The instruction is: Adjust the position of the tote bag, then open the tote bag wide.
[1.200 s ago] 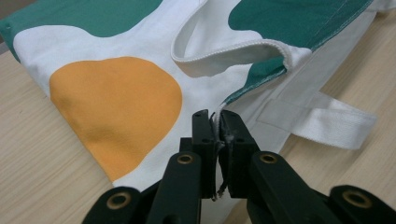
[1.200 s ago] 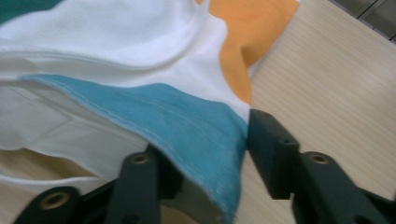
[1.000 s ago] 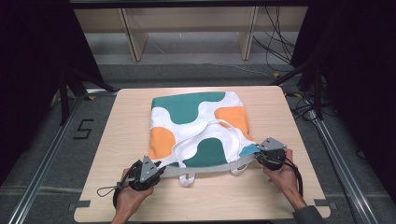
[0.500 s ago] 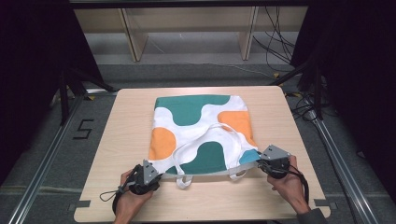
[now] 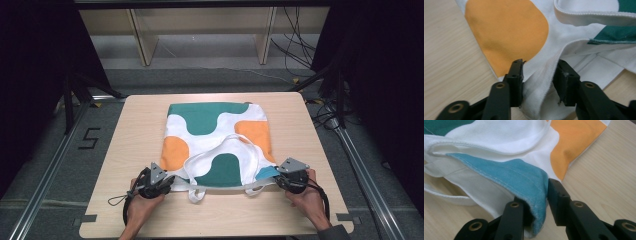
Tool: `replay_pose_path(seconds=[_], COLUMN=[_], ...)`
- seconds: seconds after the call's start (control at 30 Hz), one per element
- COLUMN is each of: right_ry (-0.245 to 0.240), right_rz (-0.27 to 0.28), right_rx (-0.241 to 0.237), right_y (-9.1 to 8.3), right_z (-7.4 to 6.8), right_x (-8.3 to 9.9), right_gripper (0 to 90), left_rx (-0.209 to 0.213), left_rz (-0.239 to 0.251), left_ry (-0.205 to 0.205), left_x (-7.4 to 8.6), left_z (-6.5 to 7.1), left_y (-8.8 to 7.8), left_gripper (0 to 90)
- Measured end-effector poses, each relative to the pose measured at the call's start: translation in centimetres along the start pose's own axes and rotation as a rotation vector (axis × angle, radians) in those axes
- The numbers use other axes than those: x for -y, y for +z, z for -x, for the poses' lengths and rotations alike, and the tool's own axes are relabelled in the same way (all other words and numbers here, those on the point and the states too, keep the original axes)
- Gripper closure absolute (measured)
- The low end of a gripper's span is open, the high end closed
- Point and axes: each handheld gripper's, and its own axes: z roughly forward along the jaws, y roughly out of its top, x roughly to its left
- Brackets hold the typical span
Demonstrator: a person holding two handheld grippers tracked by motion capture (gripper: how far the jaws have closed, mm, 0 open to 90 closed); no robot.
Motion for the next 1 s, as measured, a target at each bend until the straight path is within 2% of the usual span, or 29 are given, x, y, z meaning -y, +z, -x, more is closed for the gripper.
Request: replay_pose_path(seconds=[0.03,0.07,0.13,0.17,0.2,0.3,0.33,0.37,0.43,0.47,0.57,0.6,0.63,0.73,0.77,0.87,0.97,1.0], right_ry=[0.0,-0.006,-0.024,-0.019,-0.046,-0.02,-0.008,-0.002,0.001,0.005,0.017,0.039,0.049,0.05,0.038,0.037,0.048,0.035], right_rz=[0.0,-0.015,-0.006,-0.01,0.003,0.008,0.02,0.039,0.059,0.072,0.087,0.1,0.102,0.13,0.14,0.153,0.159,0.176], right_rx=[0.0,-0.013,-0.024,-0.023,-0.026,-0.026,-0.041,-0.044,-0.041,-0.037,-0.046,-0.061,-0.067,-0.064,-0.059,-0.053,-0.05,-0.046], right_y=[0.0,0.2,0.2,0.1,0.0,-0.6,-0.9,-1.6,-2.2,-2.5,-3.1,-3.6,-3.8,-4.6,-4.8,-5.1,-5.4,-5.5], right_z=[0.0,0.1,0.1,0.0,0.1,0.1,0.1,0.1,0.1,0.0,0.1,0.0,-0.1,-0.3,-0.4,-0.5,-0.6,-0.4], right_x=[0.0,0.0,0.0,-0.1,-0.2,-0.3,-0.2,0.0,0.0,0.1,0.5,0.9,1.0,1.1,1.1,1.0,0.8,0.7], right_gripper=[75.4,79.1,82.4,82.6,82.7,82.9,82.8,82.9,82.8,82.9,82.9,82.8,82.8,82.8,82.8,82.9,83.0,83.1], left_rx=[0.0,0.0,-0.012,-0.01,-0.003,0.006,0.015,0.022,0.035,0.041,0.054,0.066,0.069,0.073,0.077,0.062,0.058,0.054], left_rz=[0.0,-0.015,-0.008,-0.013,-0.002,0.0,0.028,0.034,0.046,0.05,0.066,0.053,0.082,0.11,0.137,0.15,0.179,0.191], left_ry=[0.0,0.033,0.034,0.052,0.047,0.046,0.03,0.028,0.029,0.05,0.037,0.046,0.013,-0.014,-0.05,-0.031,-0.039,-0.035], left_x=[0.0,0.1,0.0,-0.2,-0.2,-0.1,0.0,0.0,0.0,0.1,0.2,0.3,0.4,0.4,0.4,0.2,-0.1,-0.3], left_z=[0.0,-0.2,-0.1,-0.1,0.0,-0.1,0.1,0.3,0.7,1.2,1.6,1.6,1.8,1.8,2.0,1.9,2.0,1.9], left_y=[0.0,0.0,-0.2,-0.4,-0.4,-1.0,-1.1,-1.4,-2.1,-2.8,-3.3,-3.9,-4.0,-4.7,-4.8,-5.3,-5.6,-5.9], left_gripper=[72.8,76.4,80.4,81.6,82.4,82.9,82.9,82.8,82.7,82.6,82.4,82.0,81.9,81.5,81.5,81.4,82.1,82.5])
